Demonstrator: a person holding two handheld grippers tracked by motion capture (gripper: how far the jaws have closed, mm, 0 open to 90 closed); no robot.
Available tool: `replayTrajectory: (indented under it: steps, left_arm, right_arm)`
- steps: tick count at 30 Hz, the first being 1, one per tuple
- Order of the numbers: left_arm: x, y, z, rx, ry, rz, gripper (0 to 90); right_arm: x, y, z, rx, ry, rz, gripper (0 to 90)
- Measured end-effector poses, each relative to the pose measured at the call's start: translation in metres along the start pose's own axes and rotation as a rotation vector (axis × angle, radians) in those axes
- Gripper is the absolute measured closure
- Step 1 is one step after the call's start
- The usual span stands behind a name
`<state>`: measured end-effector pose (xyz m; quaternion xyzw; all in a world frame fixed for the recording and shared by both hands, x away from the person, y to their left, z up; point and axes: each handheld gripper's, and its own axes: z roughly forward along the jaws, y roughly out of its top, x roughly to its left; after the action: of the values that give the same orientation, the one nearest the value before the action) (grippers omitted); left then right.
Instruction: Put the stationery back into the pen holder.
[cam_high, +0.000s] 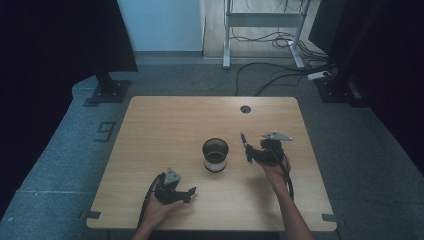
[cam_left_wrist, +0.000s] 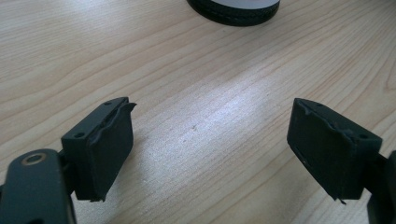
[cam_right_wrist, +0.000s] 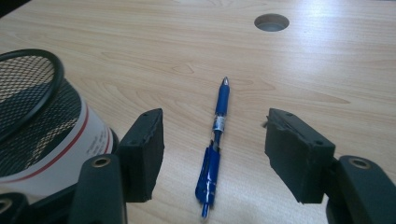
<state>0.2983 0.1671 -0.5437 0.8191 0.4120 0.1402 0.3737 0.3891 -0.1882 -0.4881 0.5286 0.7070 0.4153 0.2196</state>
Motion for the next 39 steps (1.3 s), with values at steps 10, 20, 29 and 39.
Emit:
replayTrajectory:
  steps: [10, 20, 29, 39]
  left_arm:
    - [0.000, -0.001, 0.001, 0.002, -0.012, -0.001, 15.0]
    - [0.002, -0.001, -0.002, -0.005, -0.016, -0.002, 15.1]
    - [0.002, -0.001, -0.003, -0.004, -0.018, 0.000, 15.2]
    - [0.003, -0.002, -0.004, 0.001, -0.024, 0.009, 15.2]
  right_arm:
    - [0.000, 0.011, 0.030, 0.053, 0.001, -0.017, 42.7]
    - [-0.002, 0.016, 0.059, 0.093, 0.003, 0.005, 49.2]
    - [-0.003, 0.022, 0.080, 0.123, -0.015, 0.022, 50.1]
    - [-0.003, 0.025, 0.102, 0.164, -0.047, -0.011, 52.4]
